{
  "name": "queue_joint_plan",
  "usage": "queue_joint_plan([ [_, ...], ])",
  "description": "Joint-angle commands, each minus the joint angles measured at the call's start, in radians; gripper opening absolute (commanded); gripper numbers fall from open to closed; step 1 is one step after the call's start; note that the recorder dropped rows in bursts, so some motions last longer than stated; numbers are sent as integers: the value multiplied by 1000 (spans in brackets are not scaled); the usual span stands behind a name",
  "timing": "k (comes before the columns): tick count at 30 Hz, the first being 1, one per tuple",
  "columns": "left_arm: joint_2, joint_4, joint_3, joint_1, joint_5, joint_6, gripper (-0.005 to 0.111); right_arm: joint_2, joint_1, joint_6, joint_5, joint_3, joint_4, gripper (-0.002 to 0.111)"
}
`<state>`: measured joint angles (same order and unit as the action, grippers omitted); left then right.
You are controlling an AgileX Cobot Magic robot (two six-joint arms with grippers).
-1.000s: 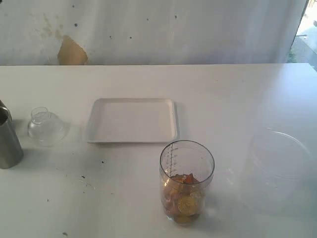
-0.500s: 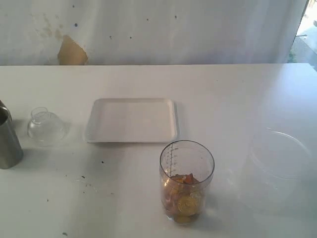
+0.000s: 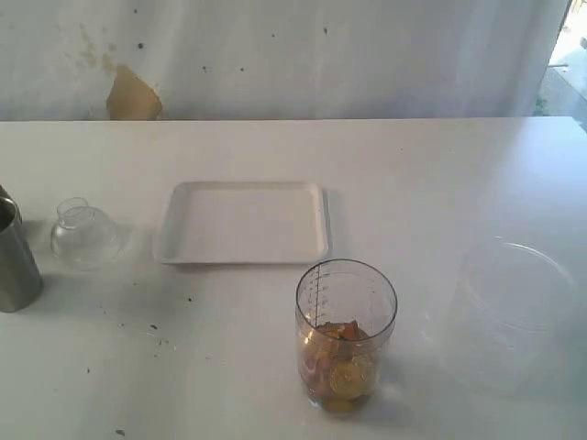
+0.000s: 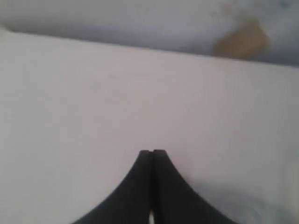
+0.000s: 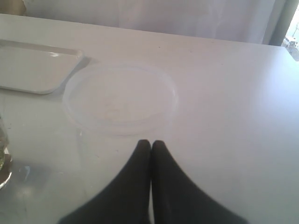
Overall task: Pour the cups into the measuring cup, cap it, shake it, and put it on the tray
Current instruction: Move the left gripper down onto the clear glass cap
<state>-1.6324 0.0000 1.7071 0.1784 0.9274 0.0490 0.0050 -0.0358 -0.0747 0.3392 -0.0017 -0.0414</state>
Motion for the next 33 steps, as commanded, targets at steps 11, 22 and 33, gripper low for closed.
queue_joint_plan([
  [11, -312, 0, 190, -429, 294, 116, 20, -5, -4, 0, -2, 2, 5, 0],
  [22, -434, 96, 188, -442, 294, -96, 49, -5, -4, 0, -2, 2, 5, 0],
  [33, -431, 155, 88, -440, 294, -124, 49, -5, -4, 0, -2, 2, 5, 0],
])
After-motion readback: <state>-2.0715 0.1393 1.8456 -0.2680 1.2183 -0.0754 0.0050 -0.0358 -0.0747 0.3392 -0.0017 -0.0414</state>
